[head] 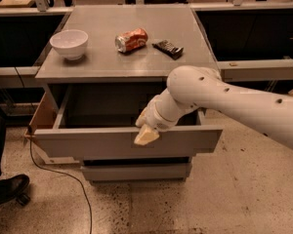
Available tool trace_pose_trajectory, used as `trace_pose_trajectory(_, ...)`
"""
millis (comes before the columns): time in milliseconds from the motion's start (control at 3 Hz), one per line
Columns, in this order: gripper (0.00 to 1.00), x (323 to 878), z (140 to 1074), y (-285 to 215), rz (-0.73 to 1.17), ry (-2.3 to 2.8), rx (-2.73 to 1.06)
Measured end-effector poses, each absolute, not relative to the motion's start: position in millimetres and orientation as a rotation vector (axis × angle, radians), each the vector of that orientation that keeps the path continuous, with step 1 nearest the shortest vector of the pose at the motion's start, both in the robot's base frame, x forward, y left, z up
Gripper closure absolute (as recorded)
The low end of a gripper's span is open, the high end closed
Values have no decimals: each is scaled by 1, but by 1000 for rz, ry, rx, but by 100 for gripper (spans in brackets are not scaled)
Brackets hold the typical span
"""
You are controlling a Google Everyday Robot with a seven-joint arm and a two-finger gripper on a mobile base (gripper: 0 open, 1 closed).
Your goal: Open top drawer
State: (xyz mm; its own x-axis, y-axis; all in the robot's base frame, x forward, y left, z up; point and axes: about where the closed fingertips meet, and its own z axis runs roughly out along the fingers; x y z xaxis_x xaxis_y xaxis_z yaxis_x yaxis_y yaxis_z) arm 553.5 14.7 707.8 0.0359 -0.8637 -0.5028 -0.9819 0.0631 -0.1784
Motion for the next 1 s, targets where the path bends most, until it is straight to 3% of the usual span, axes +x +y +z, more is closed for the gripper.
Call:
trace_pose_trajectory(333, 0, 528, 712, 6, 328, 1873, -1902)
trace_pose_trajectory(667, 17, 520, 719, 2, 314, 1866, -1939)
trace_pose_trajectory(1000, 41, 534, 732, -3, 280, 1859, -1930)
